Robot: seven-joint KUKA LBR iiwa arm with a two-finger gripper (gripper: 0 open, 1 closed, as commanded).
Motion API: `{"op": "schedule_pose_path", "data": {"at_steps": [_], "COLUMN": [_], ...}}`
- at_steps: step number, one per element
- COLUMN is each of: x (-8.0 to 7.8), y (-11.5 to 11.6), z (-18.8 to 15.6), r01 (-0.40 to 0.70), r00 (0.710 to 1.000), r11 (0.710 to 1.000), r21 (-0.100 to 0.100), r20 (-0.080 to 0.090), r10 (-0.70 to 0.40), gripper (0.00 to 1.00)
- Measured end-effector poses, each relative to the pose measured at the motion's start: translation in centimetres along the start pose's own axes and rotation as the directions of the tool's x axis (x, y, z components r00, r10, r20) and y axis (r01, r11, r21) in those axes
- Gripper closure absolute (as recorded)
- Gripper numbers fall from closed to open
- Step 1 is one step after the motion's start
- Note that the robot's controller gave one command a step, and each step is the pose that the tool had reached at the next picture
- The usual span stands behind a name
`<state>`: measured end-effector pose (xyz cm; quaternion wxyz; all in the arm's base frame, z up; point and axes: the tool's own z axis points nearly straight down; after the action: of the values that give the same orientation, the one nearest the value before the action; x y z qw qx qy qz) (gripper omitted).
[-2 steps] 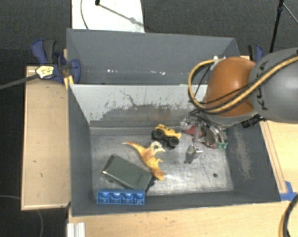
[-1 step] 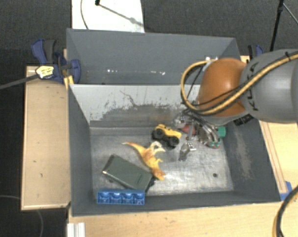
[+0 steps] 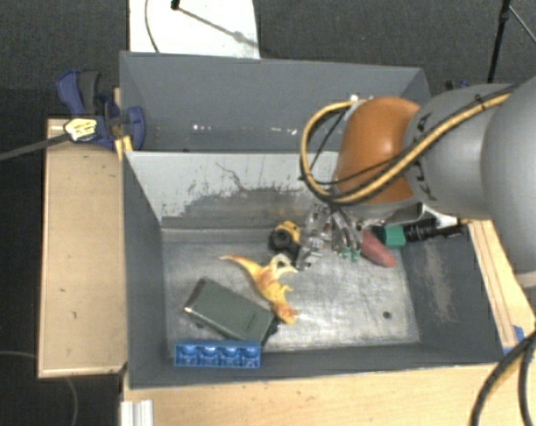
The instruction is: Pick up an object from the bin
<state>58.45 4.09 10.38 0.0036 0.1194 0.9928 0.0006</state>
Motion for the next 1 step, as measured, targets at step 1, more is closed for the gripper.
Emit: {"op": "schedule_pose_path", "data": {"at_steps": [1], "x": [0.02], "y": [-0.01], "z": [0.02], "r01": [0.000], "r00": [1.000], "r11": [1.000], "r21": [0.000], "r20": [-0.001], "r10": [0.000], "gripper": [1.00]}}
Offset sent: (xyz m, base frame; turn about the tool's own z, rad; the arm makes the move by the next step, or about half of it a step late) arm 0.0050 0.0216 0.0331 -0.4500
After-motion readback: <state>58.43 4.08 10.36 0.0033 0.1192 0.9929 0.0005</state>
